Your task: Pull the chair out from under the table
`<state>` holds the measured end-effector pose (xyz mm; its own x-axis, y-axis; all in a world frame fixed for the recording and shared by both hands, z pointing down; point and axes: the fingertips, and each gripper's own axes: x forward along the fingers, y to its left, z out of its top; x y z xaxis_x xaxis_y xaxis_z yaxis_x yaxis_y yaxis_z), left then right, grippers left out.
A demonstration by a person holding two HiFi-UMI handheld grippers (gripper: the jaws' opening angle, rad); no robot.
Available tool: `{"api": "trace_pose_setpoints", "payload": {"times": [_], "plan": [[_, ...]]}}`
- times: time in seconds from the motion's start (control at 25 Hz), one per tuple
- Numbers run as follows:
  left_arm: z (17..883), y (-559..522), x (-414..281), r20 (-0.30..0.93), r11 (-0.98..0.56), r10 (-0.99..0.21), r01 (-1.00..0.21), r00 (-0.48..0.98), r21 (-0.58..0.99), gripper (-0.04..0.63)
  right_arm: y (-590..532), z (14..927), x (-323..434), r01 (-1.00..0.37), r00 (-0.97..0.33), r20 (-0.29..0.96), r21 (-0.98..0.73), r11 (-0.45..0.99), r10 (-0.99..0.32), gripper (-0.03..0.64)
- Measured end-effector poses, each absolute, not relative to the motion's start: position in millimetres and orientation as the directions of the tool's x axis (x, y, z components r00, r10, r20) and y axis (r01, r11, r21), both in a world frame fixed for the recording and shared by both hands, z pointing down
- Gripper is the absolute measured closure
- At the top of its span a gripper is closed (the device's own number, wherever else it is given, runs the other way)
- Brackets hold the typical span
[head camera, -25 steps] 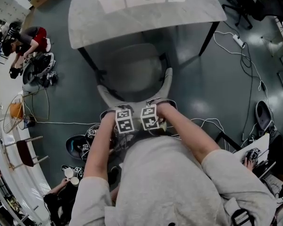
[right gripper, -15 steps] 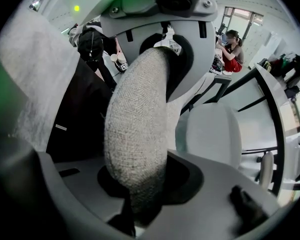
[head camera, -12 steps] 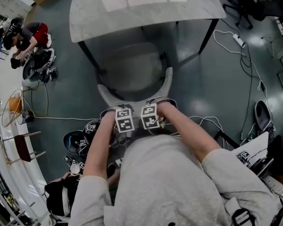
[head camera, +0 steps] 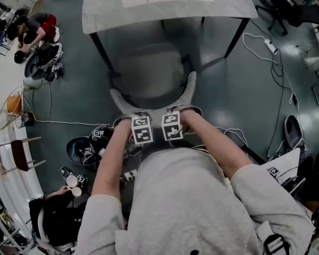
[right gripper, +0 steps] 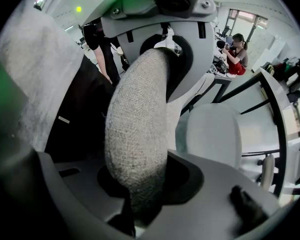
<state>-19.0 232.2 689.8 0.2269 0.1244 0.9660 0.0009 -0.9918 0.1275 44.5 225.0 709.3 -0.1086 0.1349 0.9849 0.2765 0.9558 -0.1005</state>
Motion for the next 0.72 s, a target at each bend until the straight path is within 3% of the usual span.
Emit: {"api": "trace_pose_setpoints", "payload": {"times": [0.72], "plan": [[690.7, 286.1, -8.5, 0.967, -0.992, 0.128, 0.009, 0.221, 0.129, 0.5, 280.7, 710.9, 56.0, 0.272, -0.1, 0.984, -0.117, 0.955, 0.149, 0.509]]}}
